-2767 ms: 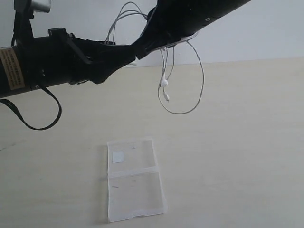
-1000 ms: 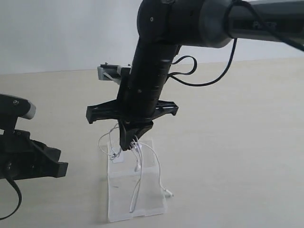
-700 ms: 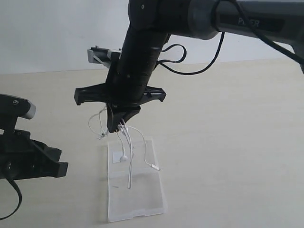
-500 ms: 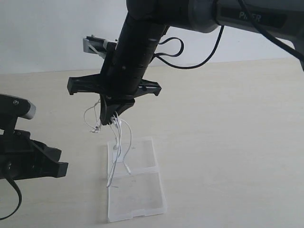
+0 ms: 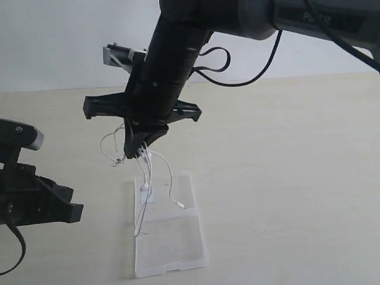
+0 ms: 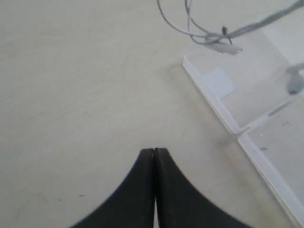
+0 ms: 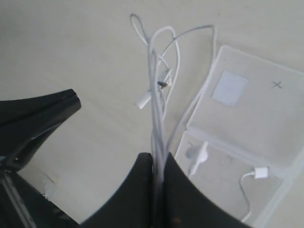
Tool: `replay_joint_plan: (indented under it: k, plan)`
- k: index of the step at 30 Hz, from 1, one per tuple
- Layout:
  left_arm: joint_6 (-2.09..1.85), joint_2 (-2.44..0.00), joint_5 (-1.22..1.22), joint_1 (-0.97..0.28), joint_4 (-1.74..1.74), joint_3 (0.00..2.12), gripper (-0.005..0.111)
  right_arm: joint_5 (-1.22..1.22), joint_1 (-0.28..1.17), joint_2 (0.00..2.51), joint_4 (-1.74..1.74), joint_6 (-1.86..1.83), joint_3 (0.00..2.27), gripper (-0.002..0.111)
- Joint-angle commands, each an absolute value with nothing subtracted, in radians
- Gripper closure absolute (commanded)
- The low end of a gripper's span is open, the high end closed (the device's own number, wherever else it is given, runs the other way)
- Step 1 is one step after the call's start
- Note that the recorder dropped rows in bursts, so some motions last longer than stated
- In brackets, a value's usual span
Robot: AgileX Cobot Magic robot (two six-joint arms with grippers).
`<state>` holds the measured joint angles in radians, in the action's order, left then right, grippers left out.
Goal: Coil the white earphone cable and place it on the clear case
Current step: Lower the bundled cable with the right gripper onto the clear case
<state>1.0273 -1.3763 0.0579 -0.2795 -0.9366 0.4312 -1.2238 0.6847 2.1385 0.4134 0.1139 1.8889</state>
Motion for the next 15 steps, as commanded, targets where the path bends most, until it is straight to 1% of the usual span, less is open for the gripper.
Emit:
replay_joint_plan:
  k: [1,11,15]
  plan:
    - [1.025,-1.369,0.052,-0.279,-0.931,0.428,0.107,-1.221,0.686,2.128,0.405,0.088,1.814,0.108]
    - [1.025,-1.369,0.045,-0.279,-0.931,0.428,0.107,-1.221,0.686,2.128,0.412,0.073,1.716,0.108]
    - [1.025,-1.369,0.045,-0.279,-0.931,0.428,0.107,-1.221,0.686,2.128,0.328,0.091,1.684,0.108]
